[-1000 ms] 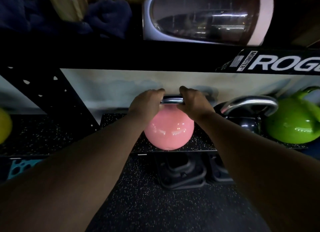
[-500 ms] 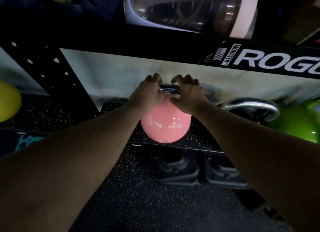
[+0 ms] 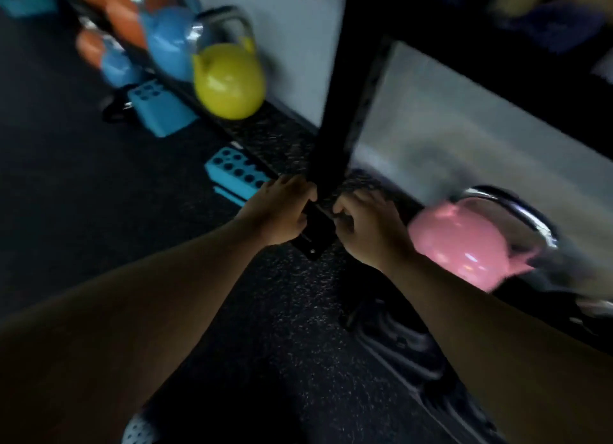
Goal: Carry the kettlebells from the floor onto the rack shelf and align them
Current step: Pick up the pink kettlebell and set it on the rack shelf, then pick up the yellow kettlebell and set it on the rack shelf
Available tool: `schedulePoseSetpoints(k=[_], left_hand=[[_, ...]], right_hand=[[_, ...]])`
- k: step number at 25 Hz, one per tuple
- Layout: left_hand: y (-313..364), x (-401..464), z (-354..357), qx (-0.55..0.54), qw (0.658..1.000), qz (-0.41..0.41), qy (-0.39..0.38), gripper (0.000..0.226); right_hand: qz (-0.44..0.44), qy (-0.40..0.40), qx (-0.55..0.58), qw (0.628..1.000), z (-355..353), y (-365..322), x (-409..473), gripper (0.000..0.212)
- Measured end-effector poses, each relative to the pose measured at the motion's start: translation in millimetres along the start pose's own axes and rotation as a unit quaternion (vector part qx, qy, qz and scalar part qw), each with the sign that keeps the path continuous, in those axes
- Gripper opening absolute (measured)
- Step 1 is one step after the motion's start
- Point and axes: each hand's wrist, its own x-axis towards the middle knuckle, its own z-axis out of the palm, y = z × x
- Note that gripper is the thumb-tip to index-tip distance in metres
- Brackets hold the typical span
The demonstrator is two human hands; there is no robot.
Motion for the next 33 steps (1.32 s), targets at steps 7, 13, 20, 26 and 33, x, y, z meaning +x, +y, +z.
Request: schedulePoseSetpoints(k=[7,13,20,26,33], left_hand=[[-202,-310,-30,-0.020,0.967,-0.251,-0.040,0.031],[-263,-657,-31,-0.060,0.889,-0.454,-0.016,0.033],[-246,-982,-13,-0.070,0.780,-0.621,0.045,0.025],[-231,-1127,26,-0.111,0.662,-0.734,0.106,0.024],[-262,-1151,67,-0.139,0.484,-0.853,0.139,0.039]], right_hand=[[-0.238,-0.145,0.072,0.958,121,-303,12,0.007],[-0.393,-0.258,0.083,0.879,212,-571,-112,0.008],[-0.507,-0.319,0.064,0.798,292,-818,-287,0.008],[-0.608,-0.324,0.025,0.724,350,-961,-367,0.008],[-0.708,-0.338,-0.054,0.617,425,-1052,-371,0.013]])
